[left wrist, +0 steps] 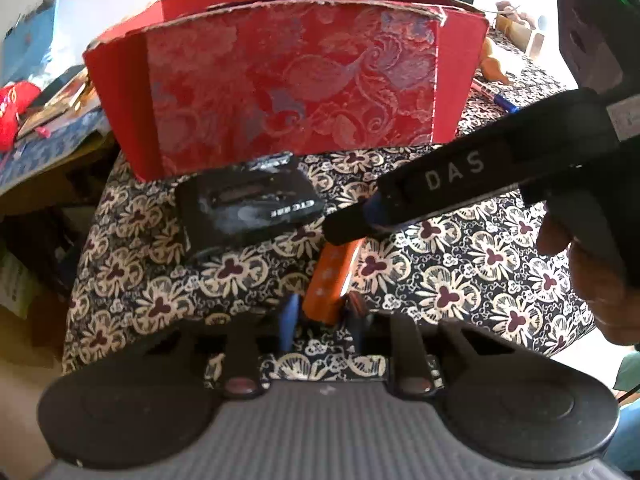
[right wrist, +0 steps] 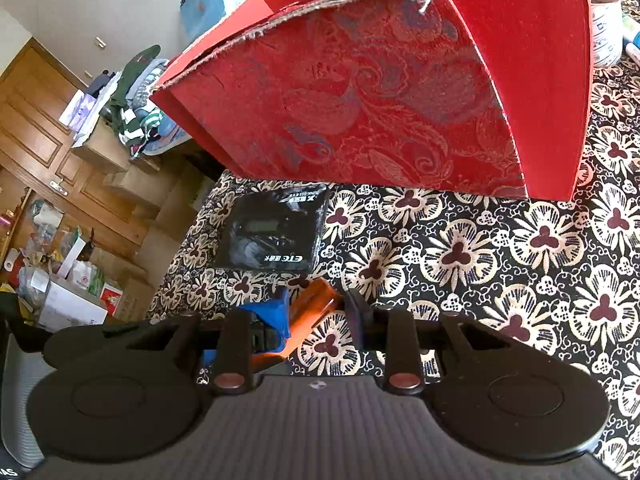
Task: Organize rigid objects
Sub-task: 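Close the right gripper on the orange stick and lift it, then carry the orange stick with the right gripper into the red box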
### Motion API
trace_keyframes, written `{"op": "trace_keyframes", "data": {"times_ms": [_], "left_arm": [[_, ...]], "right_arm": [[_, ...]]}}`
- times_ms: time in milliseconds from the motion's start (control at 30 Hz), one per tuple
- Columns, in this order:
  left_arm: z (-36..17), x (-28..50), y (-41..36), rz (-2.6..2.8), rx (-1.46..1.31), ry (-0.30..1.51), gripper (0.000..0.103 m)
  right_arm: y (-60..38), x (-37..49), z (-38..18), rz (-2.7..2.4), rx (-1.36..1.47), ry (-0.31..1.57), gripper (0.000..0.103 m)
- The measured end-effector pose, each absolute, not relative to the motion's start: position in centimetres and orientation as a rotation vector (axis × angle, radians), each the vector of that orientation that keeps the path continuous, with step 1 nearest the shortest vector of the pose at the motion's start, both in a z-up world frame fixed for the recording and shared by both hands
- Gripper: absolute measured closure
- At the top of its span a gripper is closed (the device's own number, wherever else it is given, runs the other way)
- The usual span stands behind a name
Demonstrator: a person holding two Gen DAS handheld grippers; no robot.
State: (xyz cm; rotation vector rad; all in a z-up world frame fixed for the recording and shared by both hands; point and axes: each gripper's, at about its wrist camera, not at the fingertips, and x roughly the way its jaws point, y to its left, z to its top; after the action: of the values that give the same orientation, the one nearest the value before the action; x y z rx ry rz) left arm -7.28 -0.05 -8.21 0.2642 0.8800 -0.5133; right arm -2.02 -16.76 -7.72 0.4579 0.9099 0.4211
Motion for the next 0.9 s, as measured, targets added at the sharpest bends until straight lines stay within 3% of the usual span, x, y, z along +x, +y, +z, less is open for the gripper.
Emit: {"op": "trace_keyframes", "data": {"times_ms": [300,633,900], "left_arm": [[-8.2,-7.6,-1.0,-0.556,0.313,0.844,0.082],[-7.6,-6.5,-1.8,-0.620,0.202,0.874,0.083],[-7.2,-6.0,-1.6,-0.658,0.136,0.897,0.083]], "right_arm": [[-17.8,-2.3,-8.0,0.425,0.518,0.923,0.090],[-21.9,-2.4,-10.3,0.410,0.916,1.004,0.087],[-23.3,-3.2,-10.3,0.414,0.952,1.012,0.096]]}}
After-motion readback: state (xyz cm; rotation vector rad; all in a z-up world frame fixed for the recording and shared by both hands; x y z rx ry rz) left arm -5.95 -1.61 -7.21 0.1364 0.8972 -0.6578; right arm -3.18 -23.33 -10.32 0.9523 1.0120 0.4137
